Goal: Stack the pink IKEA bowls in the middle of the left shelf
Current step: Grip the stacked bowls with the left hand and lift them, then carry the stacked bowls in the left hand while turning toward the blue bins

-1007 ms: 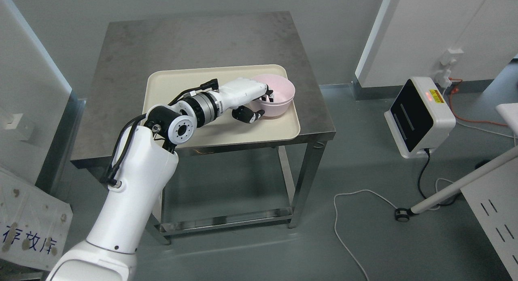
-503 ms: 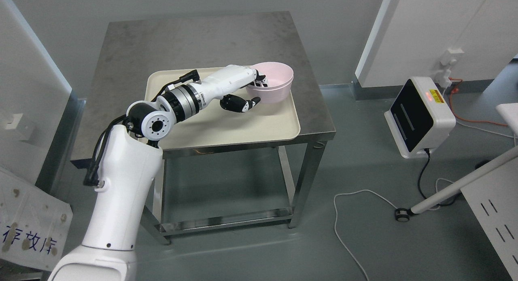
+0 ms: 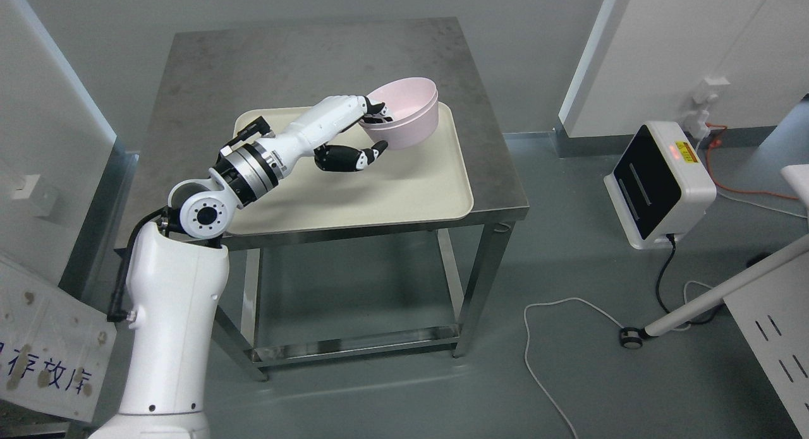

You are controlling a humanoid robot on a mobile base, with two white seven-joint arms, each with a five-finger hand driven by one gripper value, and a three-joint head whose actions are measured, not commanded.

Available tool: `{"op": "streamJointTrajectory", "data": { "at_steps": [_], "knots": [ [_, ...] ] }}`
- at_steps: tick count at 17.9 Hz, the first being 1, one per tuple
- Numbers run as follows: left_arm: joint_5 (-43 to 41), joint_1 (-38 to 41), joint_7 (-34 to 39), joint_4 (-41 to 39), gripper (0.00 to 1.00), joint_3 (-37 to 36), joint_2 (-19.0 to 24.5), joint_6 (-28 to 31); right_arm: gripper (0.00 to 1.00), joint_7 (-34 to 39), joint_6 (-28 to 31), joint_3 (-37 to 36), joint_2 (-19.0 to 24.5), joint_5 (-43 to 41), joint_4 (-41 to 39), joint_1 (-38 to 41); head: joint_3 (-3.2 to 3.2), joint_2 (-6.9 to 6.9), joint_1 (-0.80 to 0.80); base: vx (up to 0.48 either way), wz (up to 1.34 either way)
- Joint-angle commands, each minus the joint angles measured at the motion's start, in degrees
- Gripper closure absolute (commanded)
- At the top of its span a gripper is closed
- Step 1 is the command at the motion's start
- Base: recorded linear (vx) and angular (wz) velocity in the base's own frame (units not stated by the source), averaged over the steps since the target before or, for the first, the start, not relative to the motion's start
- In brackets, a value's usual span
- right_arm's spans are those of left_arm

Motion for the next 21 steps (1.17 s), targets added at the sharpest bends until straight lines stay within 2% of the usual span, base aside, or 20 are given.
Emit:
{"op": "streamJointTrajectory", "data": {
  "at_steps": [1, 16, 19, 21],
  "knots": [
    [1.2, 0.8, 0.0, -2.9, 0.98, 4.5, 0.7, 0.1, 0.00, -0.3, 0.0, -0.6, -1.0, 0.4, 0.0, 0.0, 0.00, 0.00, 0.00, 0.011, 0.05],
    [1.2, -0.1, 0.2, -5.8, 0.98, 5.4, 0.7, 0.5, 0.00, -0.3, 0.0, -0.6, -1.0, 0.4, 0.0, 0.0, 0.00, 0.00, 0.00, -0.068, -0.01],
    [1.1, -0.3, 0.2, -6.7, 0.98, 8.9, 0.7, 0.5, 0.00, -0.2, 0.0, -0.5, -1.0, 0.4, 0.0, 0.0, 0.00, 0.00, 0.00, -0.178, -0.12],
    [0.9, 0.0, 0.1, -8.4, 0.98, 8.8, 0.7, 0.5, 0.00, -0.3, 0.0, -0.5, -1.0, 0.4, 0.0, 0.0, 0.00, 0.00, 0.00, -0.176, -0.15]
  ]
}}
